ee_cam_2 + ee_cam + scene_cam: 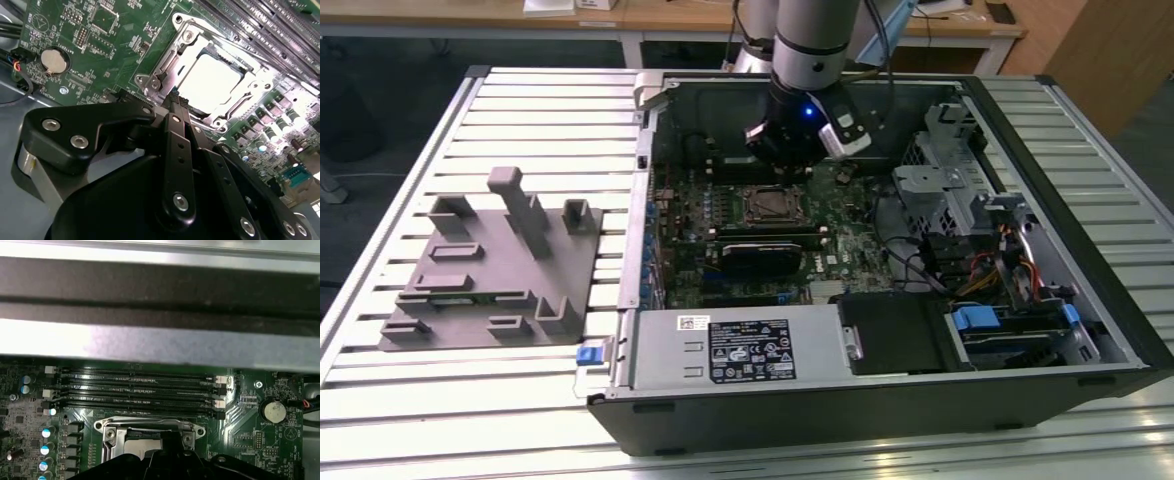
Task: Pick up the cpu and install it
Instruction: 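Install the second cpu locking lever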
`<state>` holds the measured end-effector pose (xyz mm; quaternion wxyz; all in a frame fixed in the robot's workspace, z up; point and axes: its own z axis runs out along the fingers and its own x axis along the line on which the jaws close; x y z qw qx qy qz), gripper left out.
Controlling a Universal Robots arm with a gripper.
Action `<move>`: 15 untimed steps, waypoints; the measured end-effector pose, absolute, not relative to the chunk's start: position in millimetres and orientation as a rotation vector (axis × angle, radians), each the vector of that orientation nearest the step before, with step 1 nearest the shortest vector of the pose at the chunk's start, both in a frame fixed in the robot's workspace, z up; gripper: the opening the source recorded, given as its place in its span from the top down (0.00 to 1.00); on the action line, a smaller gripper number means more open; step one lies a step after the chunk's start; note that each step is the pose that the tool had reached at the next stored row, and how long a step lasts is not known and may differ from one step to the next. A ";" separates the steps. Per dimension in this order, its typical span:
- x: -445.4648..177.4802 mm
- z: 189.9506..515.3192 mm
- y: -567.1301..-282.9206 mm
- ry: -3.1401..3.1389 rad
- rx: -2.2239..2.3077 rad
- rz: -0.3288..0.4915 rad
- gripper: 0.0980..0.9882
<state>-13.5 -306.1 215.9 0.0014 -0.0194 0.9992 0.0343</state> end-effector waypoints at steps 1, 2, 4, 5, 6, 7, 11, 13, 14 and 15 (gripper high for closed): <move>-13.5 215.8 -306.5 3.136 -0.061 0.108 0.99; -13.5 215.8 -306.8 3.136 -0.061 0.108 0.99; -13.5 215.9 -307.5 3.136 -0.061 0.108 0.99; -13.4 215.9 -307.9 3.136 -0.061 0.108 0.99; -13.5 215.9 -308.4 3.136 -0.061 0.108 0.99; -13.5 215.9 -308.9 3.136 -0.061 0.107 0.99; -13.5 215.9 -311.1 3.136 -0.061 0.108 0.99; -13.4 215.8 -312.3 3.136 -0.061 0.108 0.99; -13.4 215.8 -312.7 3.136 -0.061 0.108 0.99; -13.4 215.9 -313.1 3.136 -0.061 0.108 0.99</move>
